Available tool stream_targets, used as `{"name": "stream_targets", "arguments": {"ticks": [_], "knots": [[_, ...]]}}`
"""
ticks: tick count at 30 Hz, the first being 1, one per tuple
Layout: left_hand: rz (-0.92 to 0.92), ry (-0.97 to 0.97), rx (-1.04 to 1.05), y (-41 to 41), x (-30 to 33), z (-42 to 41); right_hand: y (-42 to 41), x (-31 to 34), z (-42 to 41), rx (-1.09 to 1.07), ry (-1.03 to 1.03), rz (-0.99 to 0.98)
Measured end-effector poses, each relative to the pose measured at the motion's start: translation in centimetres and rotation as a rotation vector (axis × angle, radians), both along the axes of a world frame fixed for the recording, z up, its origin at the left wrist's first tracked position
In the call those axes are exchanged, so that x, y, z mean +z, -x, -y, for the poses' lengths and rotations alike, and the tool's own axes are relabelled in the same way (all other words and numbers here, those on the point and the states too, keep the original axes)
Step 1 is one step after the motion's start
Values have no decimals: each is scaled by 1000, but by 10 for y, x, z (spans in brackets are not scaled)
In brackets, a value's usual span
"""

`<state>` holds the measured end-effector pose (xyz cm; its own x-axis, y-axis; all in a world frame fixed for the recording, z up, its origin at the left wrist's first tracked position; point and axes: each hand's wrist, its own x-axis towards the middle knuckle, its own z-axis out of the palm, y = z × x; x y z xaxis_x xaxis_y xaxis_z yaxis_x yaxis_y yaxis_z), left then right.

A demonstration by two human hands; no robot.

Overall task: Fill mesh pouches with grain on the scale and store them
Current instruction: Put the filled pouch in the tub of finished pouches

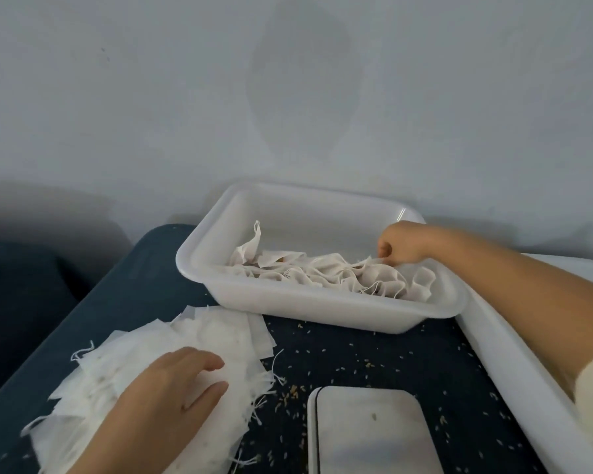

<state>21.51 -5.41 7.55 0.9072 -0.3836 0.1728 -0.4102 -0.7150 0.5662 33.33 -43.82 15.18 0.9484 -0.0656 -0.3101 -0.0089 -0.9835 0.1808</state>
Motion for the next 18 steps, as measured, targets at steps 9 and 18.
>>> {"name": "stream_targets", "arguments": {"ticks": [9, 18], "knots": [[107, -282, 22, 14, -21, -20, 17, 20, -27, -47, -62, 170], [206, -279, -2, 24, -23, -24, 93, 39, -155, 198, -704, 325]]}}
